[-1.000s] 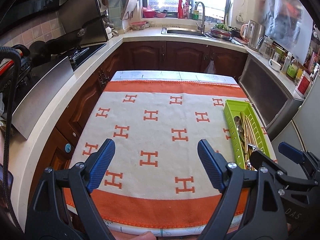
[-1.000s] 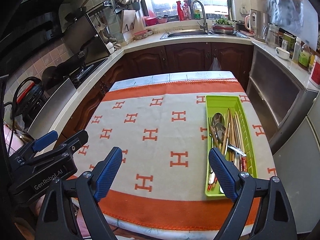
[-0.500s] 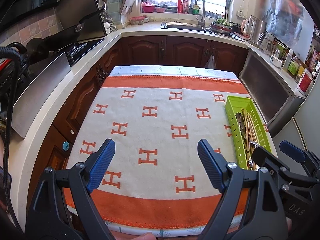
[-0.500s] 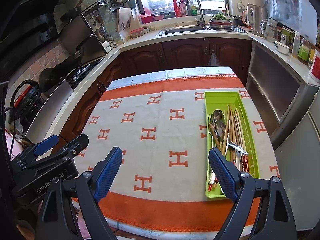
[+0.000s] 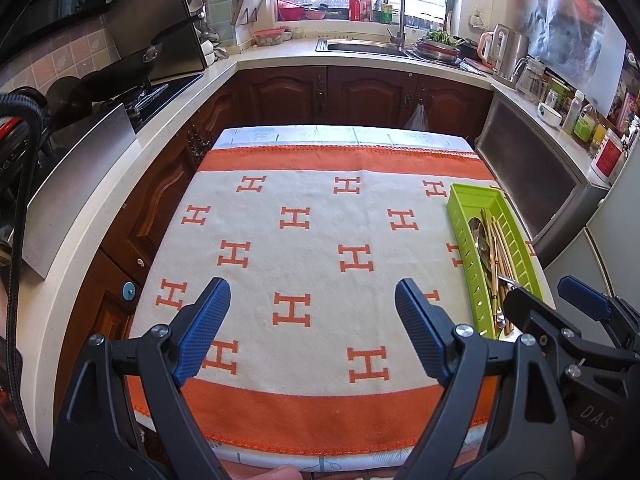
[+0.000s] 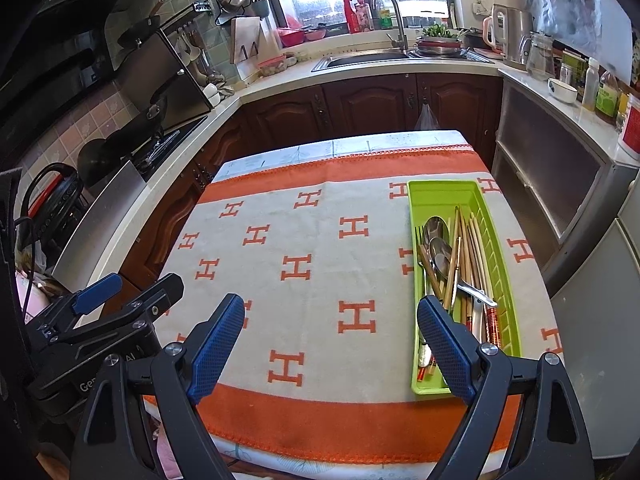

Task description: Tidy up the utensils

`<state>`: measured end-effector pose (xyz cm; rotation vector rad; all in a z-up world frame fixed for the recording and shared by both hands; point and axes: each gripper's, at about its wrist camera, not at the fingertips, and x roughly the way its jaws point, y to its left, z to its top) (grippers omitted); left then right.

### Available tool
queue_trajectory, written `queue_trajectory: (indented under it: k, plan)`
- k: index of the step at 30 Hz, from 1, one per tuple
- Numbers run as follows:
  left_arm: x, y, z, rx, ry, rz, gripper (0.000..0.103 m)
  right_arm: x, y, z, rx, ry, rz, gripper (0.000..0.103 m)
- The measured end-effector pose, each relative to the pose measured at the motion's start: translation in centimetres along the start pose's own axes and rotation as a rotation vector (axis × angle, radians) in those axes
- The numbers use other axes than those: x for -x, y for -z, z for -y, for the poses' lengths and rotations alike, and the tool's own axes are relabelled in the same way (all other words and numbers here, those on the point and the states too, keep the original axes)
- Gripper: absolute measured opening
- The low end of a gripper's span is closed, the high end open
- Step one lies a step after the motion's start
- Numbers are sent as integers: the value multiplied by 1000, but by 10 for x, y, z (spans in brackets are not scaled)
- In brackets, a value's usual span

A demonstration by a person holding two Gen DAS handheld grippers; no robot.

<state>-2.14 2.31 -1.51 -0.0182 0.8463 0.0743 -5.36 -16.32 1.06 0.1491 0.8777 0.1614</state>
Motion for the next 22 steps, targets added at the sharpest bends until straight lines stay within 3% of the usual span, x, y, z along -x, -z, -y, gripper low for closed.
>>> queue_trajectory:
  k: [22]
  plan:
    - [-13, 3, -3, -9, 16, -42, 83, -8, 10, -6, -10, -1, -19, 89]
